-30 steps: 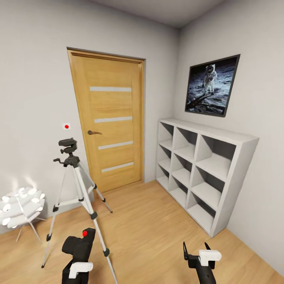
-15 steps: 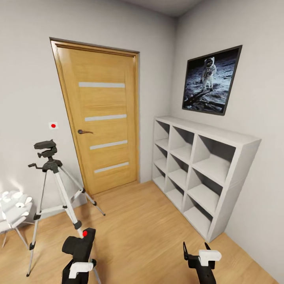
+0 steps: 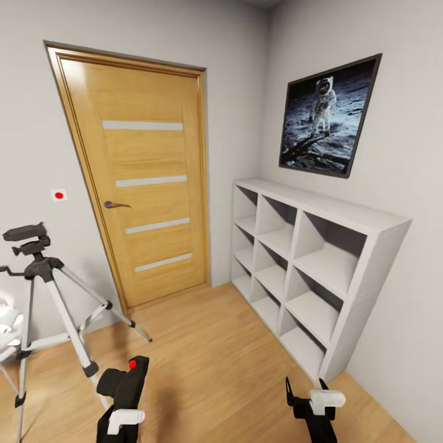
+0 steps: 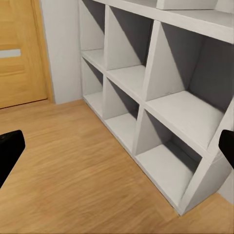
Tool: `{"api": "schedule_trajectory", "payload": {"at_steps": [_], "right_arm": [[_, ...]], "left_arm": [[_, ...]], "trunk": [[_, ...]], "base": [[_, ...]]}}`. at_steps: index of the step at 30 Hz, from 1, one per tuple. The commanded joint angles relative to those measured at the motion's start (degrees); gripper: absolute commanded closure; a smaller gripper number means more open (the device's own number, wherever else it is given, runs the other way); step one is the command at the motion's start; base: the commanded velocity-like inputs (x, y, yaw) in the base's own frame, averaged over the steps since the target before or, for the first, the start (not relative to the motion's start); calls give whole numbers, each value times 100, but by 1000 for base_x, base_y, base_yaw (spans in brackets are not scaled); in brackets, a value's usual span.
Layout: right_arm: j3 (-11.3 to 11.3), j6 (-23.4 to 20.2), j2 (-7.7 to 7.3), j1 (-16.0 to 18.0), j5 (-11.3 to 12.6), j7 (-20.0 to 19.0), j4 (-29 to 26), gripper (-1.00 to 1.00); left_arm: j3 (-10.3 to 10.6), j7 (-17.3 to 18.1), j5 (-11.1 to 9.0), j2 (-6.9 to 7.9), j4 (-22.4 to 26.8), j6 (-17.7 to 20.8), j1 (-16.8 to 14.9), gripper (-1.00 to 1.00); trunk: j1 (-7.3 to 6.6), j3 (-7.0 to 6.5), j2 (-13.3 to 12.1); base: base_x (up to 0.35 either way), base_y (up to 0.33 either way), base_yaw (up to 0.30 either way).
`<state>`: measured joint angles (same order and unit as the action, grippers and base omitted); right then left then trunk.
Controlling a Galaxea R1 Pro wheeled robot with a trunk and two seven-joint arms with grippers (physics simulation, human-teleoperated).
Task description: Attach the digital camera to the camera tripod in the bedroom.
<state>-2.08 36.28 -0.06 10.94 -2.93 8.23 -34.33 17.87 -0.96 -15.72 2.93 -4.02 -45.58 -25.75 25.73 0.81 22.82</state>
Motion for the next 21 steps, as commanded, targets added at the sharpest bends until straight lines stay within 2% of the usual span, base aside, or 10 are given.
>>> {"api": "schedule_trajectory", "payload": {"at_steps": [1,21], "right_arm": [[-20,9,-3,5,-31,56,5,-100],[-20,11,-7,5,-32,53,3,-100]], "left_arm": [[50,-9,-27,-3,-20,-30,-9,100],[50,-9,-27,-3,-20,-28,-9,100]], "trunk": [[5,18,10],[5,57,10]], "base": [[254,-221,0],[255,-221,0]]}}
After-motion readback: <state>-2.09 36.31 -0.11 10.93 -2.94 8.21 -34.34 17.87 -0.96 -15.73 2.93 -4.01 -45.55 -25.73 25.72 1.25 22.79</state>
